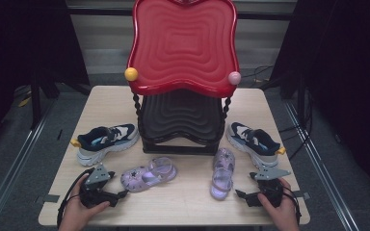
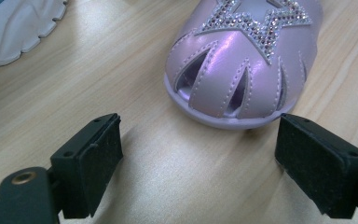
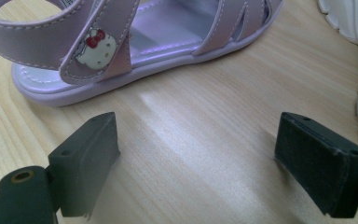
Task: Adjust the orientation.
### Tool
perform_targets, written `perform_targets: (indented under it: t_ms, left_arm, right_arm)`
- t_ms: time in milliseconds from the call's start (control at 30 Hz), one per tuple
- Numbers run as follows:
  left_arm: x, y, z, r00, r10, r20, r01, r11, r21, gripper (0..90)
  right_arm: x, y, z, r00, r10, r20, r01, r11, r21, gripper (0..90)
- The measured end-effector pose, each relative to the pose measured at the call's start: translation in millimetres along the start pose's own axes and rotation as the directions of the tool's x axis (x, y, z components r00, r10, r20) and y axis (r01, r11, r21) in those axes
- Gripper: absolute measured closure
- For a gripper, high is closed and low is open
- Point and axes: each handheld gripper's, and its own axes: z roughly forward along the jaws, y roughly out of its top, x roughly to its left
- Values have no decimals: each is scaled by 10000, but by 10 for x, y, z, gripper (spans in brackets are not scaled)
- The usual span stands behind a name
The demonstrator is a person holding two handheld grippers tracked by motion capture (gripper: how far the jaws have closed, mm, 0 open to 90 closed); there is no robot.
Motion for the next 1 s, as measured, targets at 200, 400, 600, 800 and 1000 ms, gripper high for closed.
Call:
perform_targets:
  t_ms: [200, 400, 600, 800, 1000]
  left_arm:
    - [1, 0, 0, 10000, 10, -2, -10, 10000, 5, 141]
    - [-17, -3, -2, 9999, -119, -51, 118, 9999, -40, 144]
    - [-53, 32, -33, 9997, -262, 1, 261, 9993, 273, 182]
    - [-116, 85, -80, 9994, -126, 327, 114, 9993, 368, 221]
    - [-163, 102, -12, 9994, 68, 333, -89, 9979, 648, 217]
  right_arm:
    - [0, 0, 0, 10000, 0, 2, 0, 10000, 0, 129]
    - [0, 0, 0, 10000, 0, 2, 0, 10000, -1, 129]
    - [1, 1, 0, 10000, 12, 2, -12, 10000, 6, 128]
    - [0, 0, 0, 10000, 0, 4, 0, 10000, -1, 129]
    - [0, 0, 0, 10000, 2, 2, -2, 10000, -1, 128]
